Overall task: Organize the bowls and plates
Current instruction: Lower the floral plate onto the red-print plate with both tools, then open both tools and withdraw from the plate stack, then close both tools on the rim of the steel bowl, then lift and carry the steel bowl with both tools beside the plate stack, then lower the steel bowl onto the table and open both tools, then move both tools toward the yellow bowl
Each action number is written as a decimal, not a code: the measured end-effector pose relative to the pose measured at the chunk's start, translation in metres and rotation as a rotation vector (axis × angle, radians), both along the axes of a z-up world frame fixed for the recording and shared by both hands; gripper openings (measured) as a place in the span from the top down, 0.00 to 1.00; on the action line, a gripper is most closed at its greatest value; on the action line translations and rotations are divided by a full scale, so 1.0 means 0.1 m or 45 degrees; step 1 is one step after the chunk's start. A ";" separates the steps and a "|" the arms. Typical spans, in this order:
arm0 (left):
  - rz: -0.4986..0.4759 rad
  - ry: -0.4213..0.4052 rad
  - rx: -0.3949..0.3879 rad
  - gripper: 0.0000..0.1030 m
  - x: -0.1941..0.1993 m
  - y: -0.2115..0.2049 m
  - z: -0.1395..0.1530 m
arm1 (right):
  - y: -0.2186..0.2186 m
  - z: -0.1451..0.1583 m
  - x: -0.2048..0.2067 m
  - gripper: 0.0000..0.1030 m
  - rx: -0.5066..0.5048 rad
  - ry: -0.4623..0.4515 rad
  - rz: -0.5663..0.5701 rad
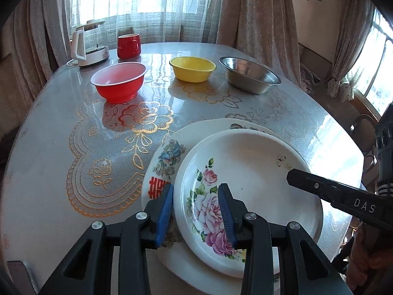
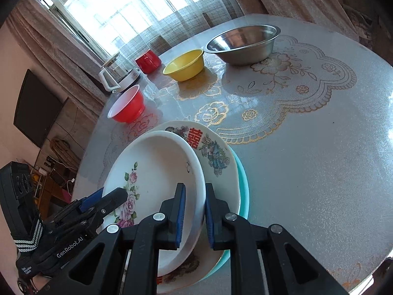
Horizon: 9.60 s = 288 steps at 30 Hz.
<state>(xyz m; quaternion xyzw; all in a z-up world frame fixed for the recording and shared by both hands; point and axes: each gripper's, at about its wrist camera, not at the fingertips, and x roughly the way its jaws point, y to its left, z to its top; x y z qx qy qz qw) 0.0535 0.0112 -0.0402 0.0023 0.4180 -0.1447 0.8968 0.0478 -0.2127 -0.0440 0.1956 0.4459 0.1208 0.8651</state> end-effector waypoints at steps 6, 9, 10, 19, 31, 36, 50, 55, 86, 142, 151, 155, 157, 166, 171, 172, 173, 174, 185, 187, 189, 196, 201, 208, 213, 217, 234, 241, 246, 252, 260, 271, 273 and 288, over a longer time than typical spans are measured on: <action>-0.022 -0.027 0.017 0.63 -0.03 -0.02 0.03 | 0.11 0.06 0.00 0.78 -0.121 -0.006 0.018; -0.018 -0.032 0.016 0.63 -0.04 -0.01 0.03 | 0.12 0.07 -0.01 0.77 -0.136 -0.008 0.017; -0.016 -0.033 0.014 0.63 -0.04 -0.01 0.02 | 0.12 0.07 -0.01 0.77 -0.139 -0.008 0.018; 0.029 -0.022 -0.033 0.63 -0.06 0.10 0.00 | 0.21 0.21 -0.09 0.75 -0.359 -0.080 0.019; 0.062 -0.059 -0.150 0.50 -0.11 0.20 0.08 | 0.11 0.14 -0.16 0.74 -0.195 -0.072 -0.005; 0.075 -0.065 -0.177 0.40 -0.12 0.20 0.11 | 0.05 0.15 -0.19 0.74 -0.133 -0.100 -0.024; 0.105 -0.042 -0.228 0.18 0.00 0.13 0.22 | -0.42 0.18 -0.15 0.69 -0.010 -0.138 -0.210; 0.103 0.005 -0.223 0.17 0.14 0.03 0.22 | -0.61 0.02 -0.06 0.69 0.026 -0.069 -0.259; 0.160 0.163 -0.270 0.07 1.77 -0.63 0.51 | -1.47 0.14 1.67 0.62 0.073 -0.113 -0.408; -0.066 0.317 -0.225 0.80 2.03 -1.54 0.00 | -1.62 -0.33 1.61 0.87 0.305 -0.252 -0.420; -0.167 0.307 -0.215 0.80 1.48 -1.63 0.05 | -1.67 -0.35 0.96 0.87 0.339 -0.281 -0.525; -0.206 0.286 -0.193 0.80 1.23 -1.69 0.07 | -1.71 -0.37 0.74 0.87 0.367 -0.276 -0.562; -0.218 0.283 -0.206 0.80 1.11 -1.69 0.08 | -1.73 -0.35 0.65 0.87 0.357 -0.278 -0.570; -0.247 0.223 -0.256 0.79 0.58 -1.61 0.19 | -1.73 -0.15 0.23 0.87 0.340 -0.321 -0.606; -0.244 0.215 -0.294 0.78 0.42 -1.56 0.18 | -1.72 -0.08 0.07 0.87 0.318 -0.339 -0.597; -0.245 0.215 -0.298 0.78 0.39 -1.57 0.17 | -1.72 -0.06 0.04 0.87 0.311 -0.339 -0.598; -0.241 0.218 -0.304 0.78 0.37 -1.56 0.16 | -1.72 -0.05 0.02 0.87 0.302 -0.338 -0.599; -0.236 0.223 -0.308 0.78 0.35 -1.57 0.15 | -1.72 -0.04 0.01 0.87 0.292 -0.334 -0.598; -0.239 0.225 -0.234 0.75 0.24 -1.66 0.03 | -1.75 -0.15 -0.12 0.86 0.301 -0.281 -0.610; -0.240 0.217 -0.217 0.75 0.22 -1.68 0.03 | -1.75 -0.18 -0.12 0.86 0.308 -0.273 -0.610; -0.242 0.202 -0.200 0.74 0.21 -1.68 0.02 | -1.76 -0.20 -0.13 0.86 0.323 -0.267 -0.615; -0.246 0.184 -0.155 0.73 0.17 -1.74 0.00 | -1.78 -0.27 -0.14 0.86 0.354 -0.237 -0.619; -0.250 0.163 -0.130 0.72 0.16 -1.80 -0.02 | -1.78 -0.28 -0.15 0.86 0.357 -0.229 -0.628; -0.252 0.156 -0.098 0.71 0.17 -1.88 -0.03 | -1.79 -0.30 -0.15 0.86 0.359 -0.215 -0.639; -0.265 0.144 -0.075 0.69 0.17 -1.90 -0.04 | -1.79 -0.30 -0.18 0.84 0.373 -0.214 -0.647; -0.272 0.143 -0.056 0.64 0.17 -1.94 -0.02 | -1.79 -0.29 -0.19 0.84 0.376 -0.208 -0.658; -0.280 0.215 -0.103 0.42 0.17 -1.85 0.12 | -1.83 -0.25 -0.28 0.82 0.398 -0.236 -0.667; -0.233 0.162 -0.123 0.41 0.14 -1.66 0.29 | -1.88 -0.23 -0.35 0.81 0.407 -0.256 -0.711; -0.140 0.095 -0.151 0.36 0.17 -1.37 0.39 | -1.90 -0.16 -0.43 0.79 0.407 -0.290 -0.752; -0.032 0.066 -0.169 0.35 0.29 -1.02 0.42 | -1.85 -0.05 -0.42 0.79 0.386 -0.307 -0.735; 0.058 0.068 -0.175 0.34 0.41 -0.70 0.42 | -1.57 0.22 -0.24 0.78 0.311 -0.305 -0.611; 0.205 0.091 -0.215 0.29 0.64 -0.21 0.40 | -1.13 0.49 0.27 0.78 0.203 -0.181 -0.387; 0.232 0.086 -0.218 0.26 0.67 -0.12 0.41 | -1.06 0.54 0.37 0.78 0.187 -0.169 -0.355; 0.332 0.160 -0.256 0.24 1.10 0.27 0.31 | -0.50 0.66 1.28 0.74 0.032 0.003 -0.096</action>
